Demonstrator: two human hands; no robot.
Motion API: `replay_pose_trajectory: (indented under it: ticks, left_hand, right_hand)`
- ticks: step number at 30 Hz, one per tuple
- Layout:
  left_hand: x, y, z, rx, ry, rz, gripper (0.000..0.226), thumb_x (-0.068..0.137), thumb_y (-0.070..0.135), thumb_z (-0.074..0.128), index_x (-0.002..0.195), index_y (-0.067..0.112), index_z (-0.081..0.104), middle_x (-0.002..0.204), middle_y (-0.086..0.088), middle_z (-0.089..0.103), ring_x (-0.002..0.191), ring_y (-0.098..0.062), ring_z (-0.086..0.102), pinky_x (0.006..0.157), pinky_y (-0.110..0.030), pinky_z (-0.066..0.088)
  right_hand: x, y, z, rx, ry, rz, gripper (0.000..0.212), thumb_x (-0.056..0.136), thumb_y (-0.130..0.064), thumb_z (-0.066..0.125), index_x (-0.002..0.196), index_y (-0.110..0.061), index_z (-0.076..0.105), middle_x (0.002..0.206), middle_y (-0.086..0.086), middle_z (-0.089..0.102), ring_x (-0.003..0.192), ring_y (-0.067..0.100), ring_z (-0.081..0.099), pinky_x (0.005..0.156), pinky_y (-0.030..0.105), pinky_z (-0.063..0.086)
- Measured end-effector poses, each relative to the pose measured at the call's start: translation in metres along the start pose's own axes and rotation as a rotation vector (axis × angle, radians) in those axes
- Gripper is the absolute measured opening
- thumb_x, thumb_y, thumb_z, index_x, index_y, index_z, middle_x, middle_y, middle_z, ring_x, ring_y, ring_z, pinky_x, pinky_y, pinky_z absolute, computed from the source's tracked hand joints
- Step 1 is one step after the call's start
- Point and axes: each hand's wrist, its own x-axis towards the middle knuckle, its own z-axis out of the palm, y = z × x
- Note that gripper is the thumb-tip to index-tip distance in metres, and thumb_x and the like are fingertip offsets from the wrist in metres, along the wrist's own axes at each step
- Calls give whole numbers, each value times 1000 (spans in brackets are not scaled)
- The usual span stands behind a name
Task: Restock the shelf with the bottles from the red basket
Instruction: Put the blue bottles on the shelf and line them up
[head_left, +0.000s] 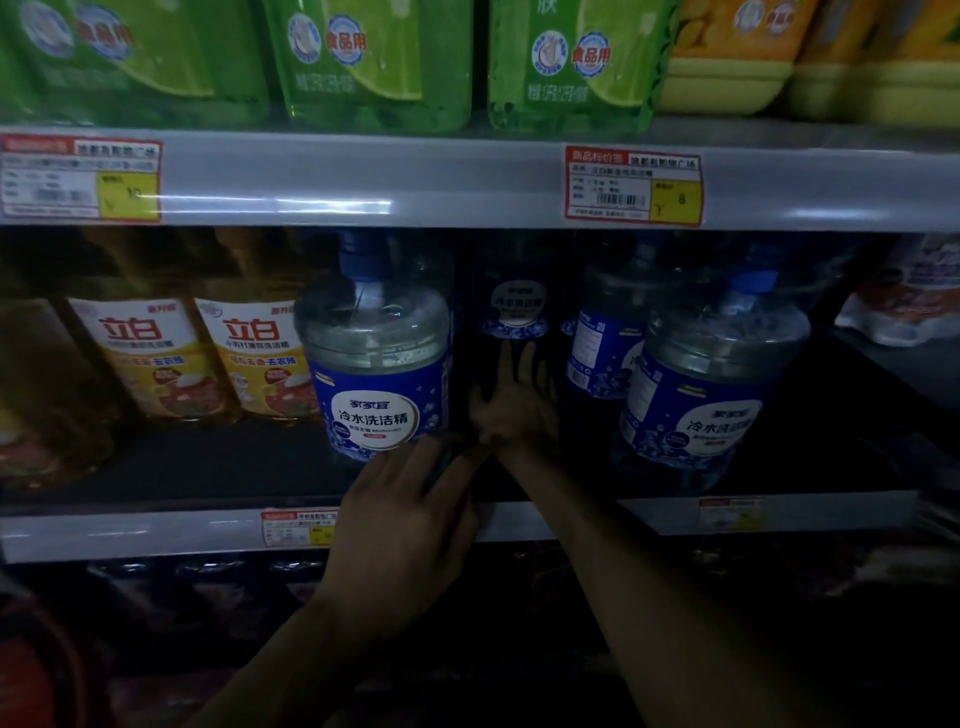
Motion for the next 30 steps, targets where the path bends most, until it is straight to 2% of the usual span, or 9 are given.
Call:
replay_pose_trajectory:
  ticks: [4, 8, 12, 14, 17, 19, 24, 30]
  left_hand:
    - [2, -2, 0, 18, -18, -19, 43, 92, 27, 54, 132, 15, 67, 125, -7, 65, 101, -26, 63, 78, -37, 52]
    - [0, -2, -7, 34, -33, -17, 44, 91, 25, 54, 132, 14, 66, 127, -9, 65, 102, -28, 64, 78, -39, 55]
    - [-4, 1, -12, 43, -61, -52, 46, 87, 24, 60, 132, 15, 64, 129, -9, 63, 105, -28, 64, 81, -38, 54]
    - [-5, 4, -14, 59, -79, -64, 51, 84, 25, 62, 134, 15, 63, 128, -9, 63, 104, -29, 63, 80, -38, 54]
    - [-6, 5, -18, 96, -96, -80, 54, 82, 29, 62, 135, 17, 63, 129, -10, 63, 108, -30, 64, 86, -40, 51]
    - [-9, 3, -21, 104, -111, -96, 54, 83, 32, 60, 135, 18, 62, 130, -10, 63, 111, -30, 63, 90, -42, 51]
    - [-12, 9, -26, 87, -92, -141, 54, 86, 38, 55, 137, 19, 59, 135, -10, 61, 116, -30, 62, 95, -46, 51]
    - [2, 39, -29, 26, 18, -154, 54, 88, 37, 59, 139, 20, 59, 131, -8, 61, 114, -30, 61, 96, -44, 50]
  right_hand:
    - [3, -2, 0, 2, -12, 11, 79, 101, -57, 34, 163, -23, -1, 170, 12, -10, 157, 34, 1, 127, 46, 5]
    - [2, -3, -8, 54, -63, 24, 76, 102, -60, 29, 163, -26, 0, 170, 10, -9, 157, 32, 0, 127, 46, 4]
    - [-14, 0, -22, 75, -88, -111, 72, 102, -48, 43, 163, -27, 11, 171, 8, 4, 156, 36, 5, 125, 53, 6]
    - [-28, 2, -26, 153, -109, -198, 68, 102, -42, 45, 162, -29, 16, 170, 6, 14, 156, 35, 10, 124, 58, 13]
    - [-48, 5, -44, 253, -149, -242, 67, 103, -37, 49, 162, -29, 18, 168, 5, 22, 154, 29, 20, 122, 51, 27]
    - [-62, 6, -62, 288, -147, -253, 68, 103, -33, 54, 162, -28, 21, 167, 2, 25, 152, 24, 26, 121, 45, 32]
    - [-103, 12, -108, 263, -107, -373, 71, 101, -31, 59, 162, -27, 21, 167, -2, 25, 151, 18, 29, 119, 34, 32]
    - [-138, 34, -147, 203, 6, -459, 68, 103, -42, 55, 161, -32, 21, 168, -8, 21, 153, 12, 21, 122, 35, 30]
